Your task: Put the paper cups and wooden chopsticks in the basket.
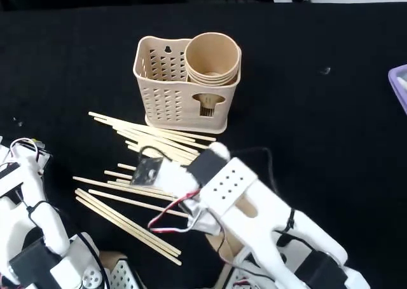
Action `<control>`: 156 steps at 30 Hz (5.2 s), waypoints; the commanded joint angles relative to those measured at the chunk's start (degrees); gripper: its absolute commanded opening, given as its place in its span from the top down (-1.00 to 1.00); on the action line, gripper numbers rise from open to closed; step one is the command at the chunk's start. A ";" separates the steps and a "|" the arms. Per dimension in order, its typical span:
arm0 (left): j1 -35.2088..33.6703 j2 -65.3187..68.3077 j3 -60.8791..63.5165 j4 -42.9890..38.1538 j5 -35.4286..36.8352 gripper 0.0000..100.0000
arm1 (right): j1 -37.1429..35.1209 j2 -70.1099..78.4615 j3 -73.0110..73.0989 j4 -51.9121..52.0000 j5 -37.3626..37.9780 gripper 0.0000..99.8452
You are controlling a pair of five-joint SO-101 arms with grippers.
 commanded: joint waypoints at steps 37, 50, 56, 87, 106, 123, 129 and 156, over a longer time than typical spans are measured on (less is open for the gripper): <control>-0.66 -1.32 -1.63 -0.79 0.00 0.56 | 74.29 0.13 -14.37 -0.44 39.82 0.56; -0.57 -1.32 -1.63 -0.79 0.00 0.56 | 86.95 0.13 -14.29 -0.09 40.35 0.57; -0.40 -1.32 -1.63 -0.79 0.00 0.56 | 89.76 0.13 -14.29 -0.35 40.35 0.94; 5.23 -1.32 -0.04 -0.97 -0.35 0.56 | 45.63 -9.19 -69.14 2.37 -8.88 0.98; 9.19 -1.67 0.92 -0.70 -0.53 0.56 | 30.59 25.89 -98.68 2.46 -31.91 0.98; 8.92 -1.76 0.92 -0.70 -0.53 0.56 | 30.68 27.12 -90.77 1.14 -33.14 0.43; 8.84 -1.76 0.92 -0.70 -0.53 0.56 | 31.03 25.10 -90.15 1.67 -33.05 0.26; 5.05 -1.41 0.31 -0.88 -0.09 0.56 | -6.68 -4.35 -9.45 -17.93 -18.11 0.34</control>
